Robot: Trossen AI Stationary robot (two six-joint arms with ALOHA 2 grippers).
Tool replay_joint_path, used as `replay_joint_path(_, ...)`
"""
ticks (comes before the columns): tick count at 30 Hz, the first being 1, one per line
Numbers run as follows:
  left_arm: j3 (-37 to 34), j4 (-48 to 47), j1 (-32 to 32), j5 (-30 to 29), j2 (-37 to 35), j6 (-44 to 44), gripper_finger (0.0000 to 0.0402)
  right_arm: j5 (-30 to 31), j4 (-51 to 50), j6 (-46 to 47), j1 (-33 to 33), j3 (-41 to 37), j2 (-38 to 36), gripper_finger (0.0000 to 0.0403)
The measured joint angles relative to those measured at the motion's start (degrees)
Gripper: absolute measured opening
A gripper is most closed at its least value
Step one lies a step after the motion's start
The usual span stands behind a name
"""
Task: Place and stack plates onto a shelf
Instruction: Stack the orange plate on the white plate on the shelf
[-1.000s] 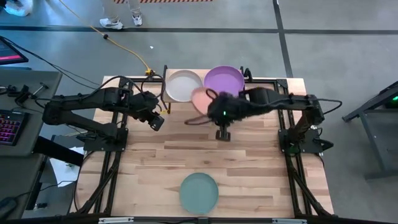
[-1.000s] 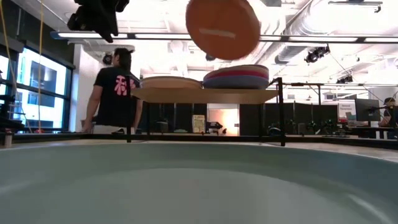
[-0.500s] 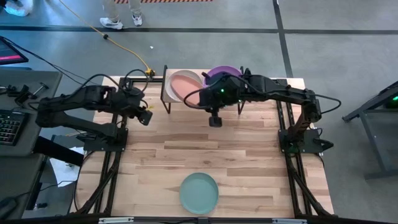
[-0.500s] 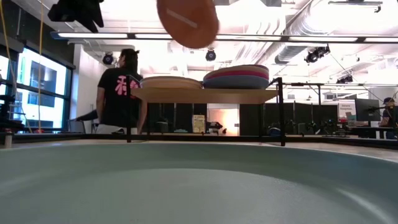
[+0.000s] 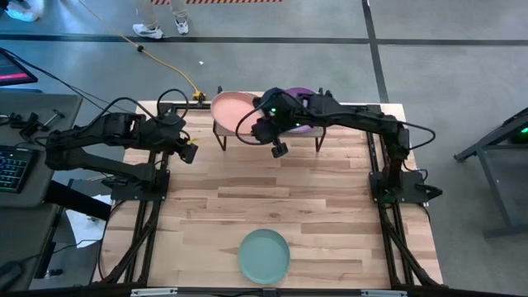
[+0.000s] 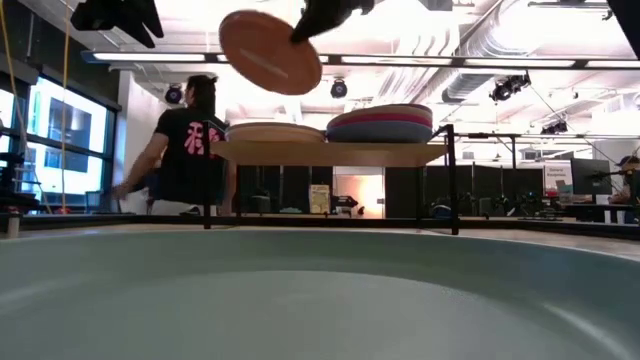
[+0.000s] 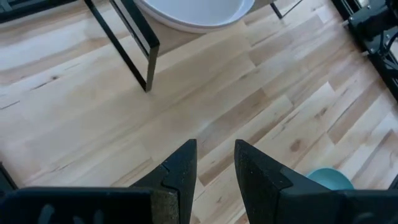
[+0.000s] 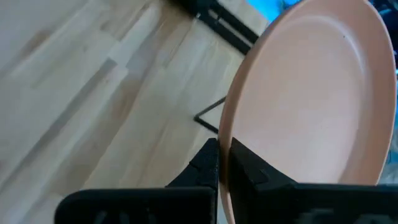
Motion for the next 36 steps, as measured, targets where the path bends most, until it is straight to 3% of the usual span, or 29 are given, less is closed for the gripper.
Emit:
replay_joint_path(9, 0.00, -0.08, 0.00, 0.00, 0.02, 0.00, 0.0097, 0.71, -2.28, -8.16, -0.68, -0.02, 4.74, 0.0000)
replay_joint_path(18, 0.00, -0.08, 0.00, -0.24, 0.03, 0.02, 0.0097, 2.40, -1.10, -7.03, -4.22, -0.02, 7.05, 0.0000)
replay_joint_path(27, 0.00, -0.06, 0.00, -1.66, 0.02, 0.02, 0.0097, 0.06, 2.29, -4.97, -8.01, 0.00, 7.95, 0.0000)
replay_joint_path(36, 0.00, -0.04, 0.00, -1.68, 0.02, 0.02, 0.0097, -0.30, 0.79, -5.08, -8.36, 0.00, 8.82, 0.0000)
